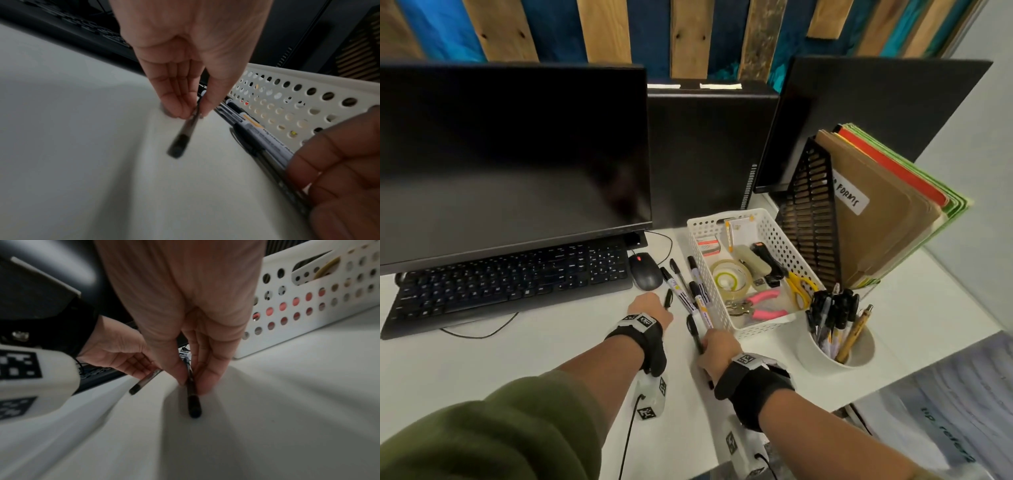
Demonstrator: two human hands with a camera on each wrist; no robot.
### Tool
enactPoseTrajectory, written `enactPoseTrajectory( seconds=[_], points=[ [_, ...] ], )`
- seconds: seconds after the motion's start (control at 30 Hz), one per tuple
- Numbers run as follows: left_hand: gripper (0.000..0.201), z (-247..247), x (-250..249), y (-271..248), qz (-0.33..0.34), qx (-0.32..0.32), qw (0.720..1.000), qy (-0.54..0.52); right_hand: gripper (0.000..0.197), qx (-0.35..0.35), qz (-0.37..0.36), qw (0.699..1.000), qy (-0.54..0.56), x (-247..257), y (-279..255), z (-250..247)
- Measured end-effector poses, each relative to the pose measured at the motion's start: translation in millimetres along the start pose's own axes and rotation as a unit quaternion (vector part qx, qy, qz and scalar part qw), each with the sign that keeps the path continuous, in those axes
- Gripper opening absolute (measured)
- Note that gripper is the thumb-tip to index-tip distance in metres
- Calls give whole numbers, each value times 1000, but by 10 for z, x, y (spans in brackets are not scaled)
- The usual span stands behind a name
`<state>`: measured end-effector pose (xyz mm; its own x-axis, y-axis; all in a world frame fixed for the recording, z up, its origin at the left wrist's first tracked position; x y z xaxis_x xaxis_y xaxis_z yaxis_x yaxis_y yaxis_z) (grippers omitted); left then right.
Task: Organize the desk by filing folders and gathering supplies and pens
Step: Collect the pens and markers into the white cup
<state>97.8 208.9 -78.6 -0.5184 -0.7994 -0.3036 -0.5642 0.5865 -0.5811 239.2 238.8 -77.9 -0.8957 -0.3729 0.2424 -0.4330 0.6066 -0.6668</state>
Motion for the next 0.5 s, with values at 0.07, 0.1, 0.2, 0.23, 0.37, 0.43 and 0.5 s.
enactPoseTrajectory(
  seconds=[0.07,0.1,0.2,0.23,0.37,0.43,0.5],
  points=[
    [30,36,30,-59,-10,1,1000,-21,49,7,3,1000,28,-61,-34,-10],
    [32,59,37,-107,-12,2,999,-33,44,22,-9,999,38,-112,-51,-21],
    [35,130,17,-268,-7,1,998,-61,30,44,-58,996,45,-263,-149,-73],
    [34,153,-6,-332,-2,-3,997,-73,30,38,-55,996,51,-317,-186,-96],
    [17,287,-123,-549,78,-52,976,-198,11,-2,-130,988,80,-497,-376,-222],
    [10,389,-212,-661,147,-74,944,-285,26,-12,-181,977,112,-669,-454,-292],
    [11,456,-297,-764,196,-70,911,-356,30,-19,-216,965,148,-777,-537,-366]
  ],
)
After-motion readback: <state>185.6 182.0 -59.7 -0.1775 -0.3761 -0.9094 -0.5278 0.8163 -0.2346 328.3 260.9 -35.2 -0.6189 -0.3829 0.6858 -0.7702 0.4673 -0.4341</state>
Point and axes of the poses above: each hand's wrist, its own y-axis towards the middle knuckle, its own z-axis out of the palm, x = y × z, the point moved 1 cm from there along y, towards the middle knuckle, and after that the axes turned 12 degrees about x, right-handed, at the moved point
